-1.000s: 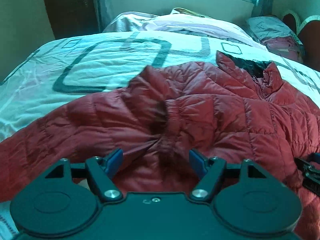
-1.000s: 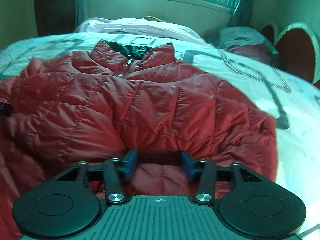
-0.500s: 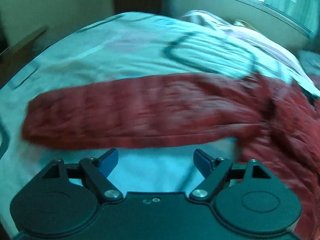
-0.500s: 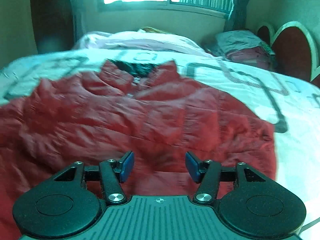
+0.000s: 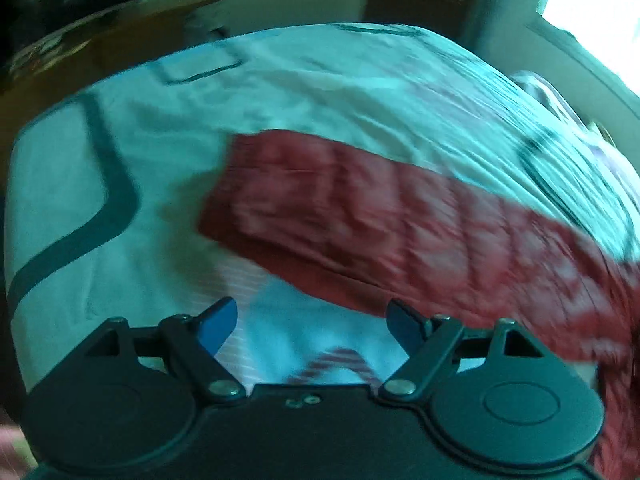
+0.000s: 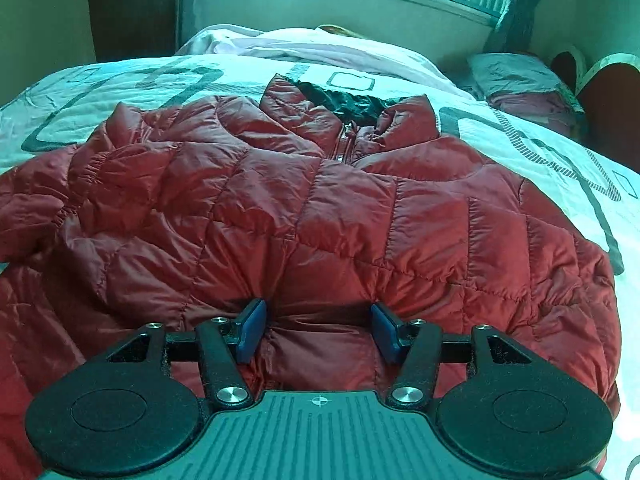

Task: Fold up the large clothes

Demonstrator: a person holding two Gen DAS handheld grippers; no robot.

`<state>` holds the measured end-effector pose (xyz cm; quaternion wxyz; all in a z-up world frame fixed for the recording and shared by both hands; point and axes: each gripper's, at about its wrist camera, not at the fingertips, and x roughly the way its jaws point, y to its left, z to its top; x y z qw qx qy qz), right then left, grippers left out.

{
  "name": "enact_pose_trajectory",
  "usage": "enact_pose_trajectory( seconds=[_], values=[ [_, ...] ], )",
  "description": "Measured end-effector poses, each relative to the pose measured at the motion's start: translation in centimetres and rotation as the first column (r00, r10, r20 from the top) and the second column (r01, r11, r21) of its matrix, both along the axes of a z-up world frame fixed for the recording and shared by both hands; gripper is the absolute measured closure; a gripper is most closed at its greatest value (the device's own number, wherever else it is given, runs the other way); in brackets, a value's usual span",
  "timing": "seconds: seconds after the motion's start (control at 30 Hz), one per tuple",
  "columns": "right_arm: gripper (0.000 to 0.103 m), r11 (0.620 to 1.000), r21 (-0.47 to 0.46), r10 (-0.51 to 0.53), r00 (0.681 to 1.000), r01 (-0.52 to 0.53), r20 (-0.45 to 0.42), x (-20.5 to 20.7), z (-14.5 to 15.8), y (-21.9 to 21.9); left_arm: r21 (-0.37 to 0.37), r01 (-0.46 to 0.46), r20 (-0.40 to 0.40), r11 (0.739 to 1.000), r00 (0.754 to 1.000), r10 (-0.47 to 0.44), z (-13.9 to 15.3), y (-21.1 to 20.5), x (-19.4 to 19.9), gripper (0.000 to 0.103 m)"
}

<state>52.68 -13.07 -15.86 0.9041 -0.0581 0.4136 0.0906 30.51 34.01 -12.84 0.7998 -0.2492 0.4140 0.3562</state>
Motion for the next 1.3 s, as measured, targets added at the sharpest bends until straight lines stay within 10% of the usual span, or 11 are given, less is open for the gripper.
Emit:
enact_pose_trajectory(
  seconds=[0.2, 0.4, 0.77, 1.0, 1.3],
  values=[
    [0.047, 1.000, 0.011, -0.022, 1.000, 0.022, 0.005, -0.4, -0.1, -0.1, -0.064, -0.091, 0.088, 0.994, 0.991, 0.096, -1.3, 3.0, -0.8, 0.024],
    [0.046, 0.997, 0.059, -0.059, 0.997, 0.057, 0.038, -1.0, 1.3, -0.9, -0.053, -0.135, 0.175, 0.989, 0.974, 0.143, -1.3, 3.8, -0.9, 0.094],
    [0.046, 0.989, 0.113, -0.098, 0.995, 0.094, 0.036, -1.6, 2.1, -3.0, 0.150, 0.137, 0.313, 0.979, 0.933, -0.178, 5.9, -4.2, 3.0, 0.101],
    [0.046, 0.981, 0.152, -0.131, 0.990, 0.123, 0.045, -2.8, 3.1, -5.8, 0.240, 0.478, 0.357, 0.845, 0.766, -0.535, 9.3, -17.3, 9.4, 0.101],
    [0.046, 0.960, 0.190, -0.219, 0.974, 0.206, 0.054, -4.9, 4.1, -12.0, 0.289, 0.822, 0.238, 0.491, 0.435, -0.868, 5.8, -37.4, 15.1, 0.101]
  ],
)
